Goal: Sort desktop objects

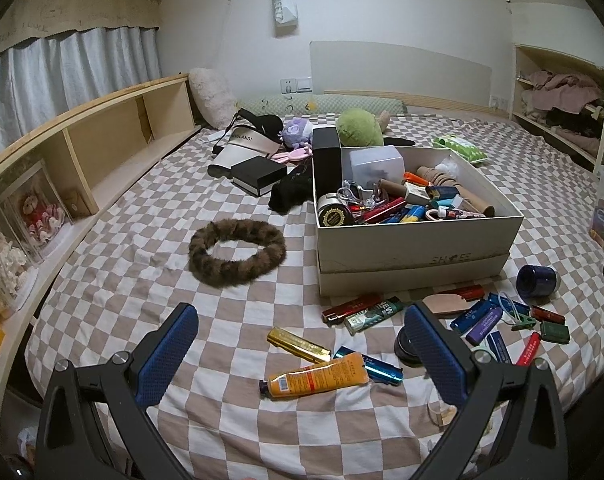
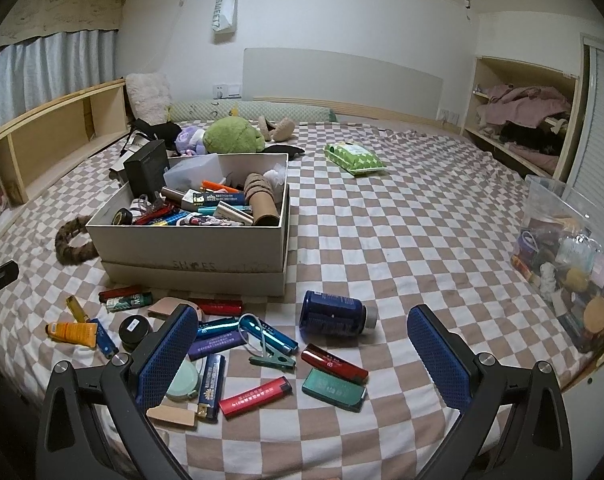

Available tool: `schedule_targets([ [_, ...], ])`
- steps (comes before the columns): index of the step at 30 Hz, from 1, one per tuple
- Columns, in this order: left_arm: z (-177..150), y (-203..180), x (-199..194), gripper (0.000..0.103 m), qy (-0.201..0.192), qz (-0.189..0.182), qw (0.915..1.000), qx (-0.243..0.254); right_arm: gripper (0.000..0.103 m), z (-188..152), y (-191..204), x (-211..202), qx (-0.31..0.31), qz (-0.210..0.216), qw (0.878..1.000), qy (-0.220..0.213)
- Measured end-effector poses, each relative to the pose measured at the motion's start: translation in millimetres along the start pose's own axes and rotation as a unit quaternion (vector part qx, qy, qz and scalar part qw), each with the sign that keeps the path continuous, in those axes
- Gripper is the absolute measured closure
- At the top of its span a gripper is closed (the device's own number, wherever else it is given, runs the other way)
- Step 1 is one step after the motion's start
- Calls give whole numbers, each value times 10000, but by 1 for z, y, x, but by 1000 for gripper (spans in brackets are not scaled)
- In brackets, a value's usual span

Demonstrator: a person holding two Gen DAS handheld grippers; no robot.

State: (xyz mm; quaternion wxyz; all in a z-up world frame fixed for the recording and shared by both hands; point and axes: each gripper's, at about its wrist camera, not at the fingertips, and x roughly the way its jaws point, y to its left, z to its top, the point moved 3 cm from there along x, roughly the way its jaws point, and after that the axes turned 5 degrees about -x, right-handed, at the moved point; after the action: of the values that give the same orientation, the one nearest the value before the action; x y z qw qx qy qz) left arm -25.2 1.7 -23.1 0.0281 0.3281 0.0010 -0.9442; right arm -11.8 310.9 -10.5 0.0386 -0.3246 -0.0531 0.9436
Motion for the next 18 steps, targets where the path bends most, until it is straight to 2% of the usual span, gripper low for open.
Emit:
schedule_targets([
  [11, -13, 3, 21, 0, 364, 1, 9992, -143, 0, -8, -6, 11, 374, 150, 9990, -191],
  [18, -33, -5, 41, 0, 751, 86, 9971, -119, 0, -19, -8, 28, 335, 58, 9994, -4],
])
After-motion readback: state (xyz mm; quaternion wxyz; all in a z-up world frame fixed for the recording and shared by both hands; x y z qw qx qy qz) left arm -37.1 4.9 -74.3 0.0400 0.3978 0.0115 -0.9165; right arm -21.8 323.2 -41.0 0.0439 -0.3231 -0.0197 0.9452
